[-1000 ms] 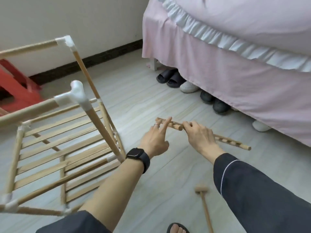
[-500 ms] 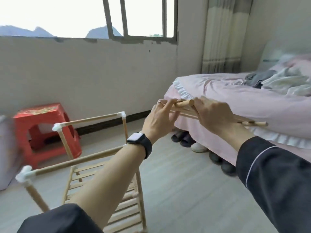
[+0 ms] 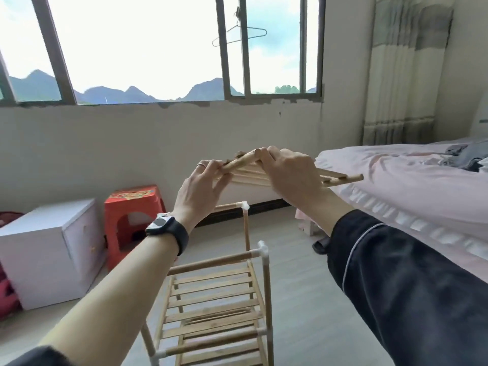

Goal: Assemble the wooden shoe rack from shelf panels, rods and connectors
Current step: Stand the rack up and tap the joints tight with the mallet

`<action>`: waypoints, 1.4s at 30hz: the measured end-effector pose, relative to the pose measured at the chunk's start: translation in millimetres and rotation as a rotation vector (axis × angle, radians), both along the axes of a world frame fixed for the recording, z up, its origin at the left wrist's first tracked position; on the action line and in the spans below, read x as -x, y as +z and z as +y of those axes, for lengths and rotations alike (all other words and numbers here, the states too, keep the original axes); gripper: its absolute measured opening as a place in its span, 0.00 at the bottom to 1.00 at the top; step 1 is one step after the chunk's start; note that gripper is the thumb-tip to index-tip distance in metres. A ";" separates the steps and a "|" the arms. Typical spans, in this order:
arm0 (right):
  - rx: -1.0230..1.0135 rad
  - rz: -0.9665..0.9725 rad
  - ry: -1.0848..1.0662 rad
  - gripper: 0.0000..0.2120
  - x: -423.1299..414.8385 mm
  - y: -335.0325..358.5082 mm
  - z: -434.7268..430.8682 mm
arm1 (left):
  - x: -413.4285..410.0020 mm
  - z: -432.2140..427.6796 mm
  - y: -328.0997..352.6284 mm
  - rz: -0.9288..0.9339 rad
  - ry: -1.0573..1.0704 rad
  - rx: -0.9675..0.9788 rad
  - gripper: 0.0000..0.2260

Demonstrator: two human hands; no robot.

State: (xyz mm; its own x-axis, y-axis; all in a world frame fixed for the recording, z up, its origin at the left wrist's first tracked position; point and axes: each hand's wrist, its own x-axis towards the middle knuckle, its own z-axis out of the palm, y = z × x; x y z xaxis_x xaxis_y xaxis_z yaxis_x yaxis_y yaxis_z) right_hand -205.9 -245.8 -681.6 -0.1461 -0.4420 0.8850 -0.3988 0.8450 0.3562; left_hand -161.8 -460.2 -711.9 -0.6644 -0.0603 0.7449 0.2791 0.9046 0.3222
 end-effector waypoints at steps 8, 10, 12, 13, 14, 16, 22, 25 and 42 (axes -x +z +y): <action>-0.147 -0.191 0.182 0.15 5.0 -6.2 -66.9 | -17.1 -67.6 -29.1 -0.081 0.104 -0.060 0.17; -0.168 -0.166 0.219 0.13 3.2 -4.1 -80.5 | -17.6 -77.5 -37.7 -0.070 0.151 -0.072 0.17; -0.216 -0.188 0.208 0.16 7.6 -4.4 -94.3 | -18.3 -86.8 -44.5 -0.057 0.195 -0.060 0.16; -0.238 -0.204 0.206 0.17 10.1 -4.0 -99.8 | -18.3 -92.2 -46.9 -0.050 0.222 -0.057 0.16; -0.247 -0.216 0.212 0.18 12.3 -3.2 -104.7 | -18.5 -98.1 -49.1 -0.048 0.252 -0.060 0.16; -0.261 -0.224 0.197 0.18 15.2 -2.2 -113.2 | -18.7 -111.7 -53.6 -0.095 0.283 -0.092 0.17; -0.193 -0.261 0.175 0.17 22.0 14.0 -140.0 | -22.8 -122.0 -60.6 -0.045 0.215 -0.227 0.19; 0.002 -0.364 0.296 0.14 27.3 21.1 -148.9 | -21.4 -114.0 -51.6 0.105 0.269 -0.270 0.18; 0.967 -1.366 0.535 0.40 82.4 -97.4 -70.3 | -33.5 -161.9 -47.1 0.035 0.315 -0.871 0.27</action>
State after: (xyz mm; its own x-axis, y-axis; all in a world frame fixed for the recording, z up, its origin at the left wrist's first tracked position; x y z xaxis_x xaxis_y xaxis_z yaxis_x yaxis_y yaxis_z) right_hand -288.3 -316.1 -779.0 -0.9691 -0.1228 0.2138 -0.2366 0.2198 -0.9464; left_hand -128.3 -622.1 -759.0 -0.5004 -0.7821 0.3714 0.0836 0.3833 0.9198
